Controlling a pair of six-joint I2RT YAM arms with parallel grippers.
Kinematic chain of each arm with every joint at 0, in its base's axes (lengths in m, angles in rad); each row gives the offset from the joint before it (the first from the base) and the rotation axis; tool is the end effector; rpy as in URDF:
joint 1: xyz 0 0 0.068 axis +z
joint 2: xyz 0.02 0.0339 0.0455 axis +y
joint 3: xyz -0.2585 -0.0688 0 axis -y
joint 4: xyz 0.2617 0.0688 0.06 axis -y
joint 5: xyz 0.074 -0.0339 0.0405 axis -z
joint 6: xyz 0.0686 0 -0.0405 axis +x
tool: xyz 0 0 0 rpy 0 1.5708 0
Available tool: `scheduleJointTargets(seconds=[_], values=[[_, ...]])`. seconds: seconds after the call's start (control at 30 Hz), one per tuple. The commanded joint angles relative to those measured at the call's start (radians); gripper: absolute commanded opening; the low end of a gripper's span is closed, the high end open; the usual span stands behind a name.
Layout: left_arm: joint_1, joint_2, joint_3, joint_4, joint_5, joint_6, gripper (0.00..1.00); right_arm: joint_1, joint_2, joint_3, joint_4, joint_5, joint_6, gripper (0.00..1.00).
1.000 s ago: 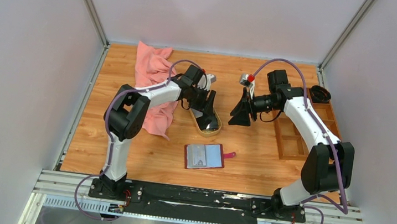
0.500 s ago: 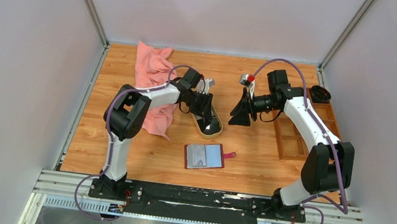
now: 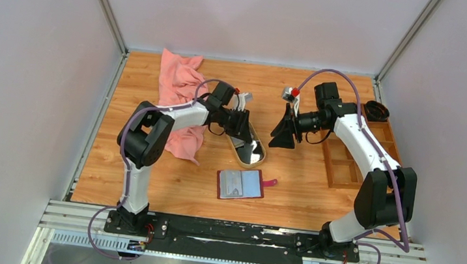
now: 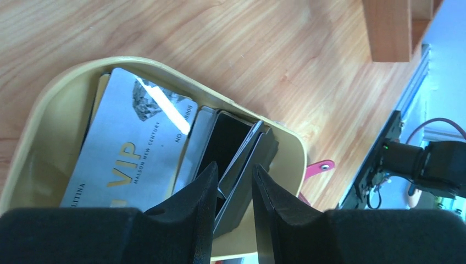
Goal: Put the credit cards into the card holder
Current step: Pick up the credit card from the storage box.
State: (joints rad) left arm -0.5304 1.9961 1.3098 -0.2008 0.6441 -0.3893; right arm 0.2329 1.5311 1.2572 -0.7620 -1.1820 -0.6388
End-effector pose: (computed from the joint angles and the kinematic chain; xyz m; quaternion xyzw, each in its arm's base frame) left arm 0.3661 -0.2624 0.1297 0.1688 0.8840 -0.4084 0.1526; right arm 0.3054 0.1377 0.2727 -0.4716 0.6638 0.4821 0.3233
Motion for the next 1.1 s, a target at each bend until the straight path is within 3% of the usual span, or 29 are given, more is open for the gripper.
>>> scheduleJointTargets(seconds=[0.0,0.3,0.5,0.73,0.83,1.07], values=[[0.000,-0.050,-0.034,0.078,0.078,-0.059,0.30,-0.018,0.002,-0.018,-0.006,-0.019,0.002,0.61],[0.000,-0.064,-0.082,0.167,0.135,-0.106,0.27,-0.018,0.022,-0.016,-0.004,0.008,0.007,0.60],[0.000,-0.072,-0.100,0.182,0.172,-0.100,0.32,-0.018,0.051,-0.016,0.005,0.046,0.021,0.60],[-0.002,-0.079,-0.116,0.182,0.183,-0.087,0.31,-0.017,0.082,-0.013,0.010,0.067,0.028,0.60],[-0.005,-0.071,-0.115,0.182,0.179,-0.084,0.27,-0.017,0.088,-0.013,0.011,0.068,0.028,0.60],[-0.008,-0.060,-0.110,0.184,0.171,-0.075,0.07,-0.018,0.100,-0.015,0.013,0.071,0.027,0.59]])
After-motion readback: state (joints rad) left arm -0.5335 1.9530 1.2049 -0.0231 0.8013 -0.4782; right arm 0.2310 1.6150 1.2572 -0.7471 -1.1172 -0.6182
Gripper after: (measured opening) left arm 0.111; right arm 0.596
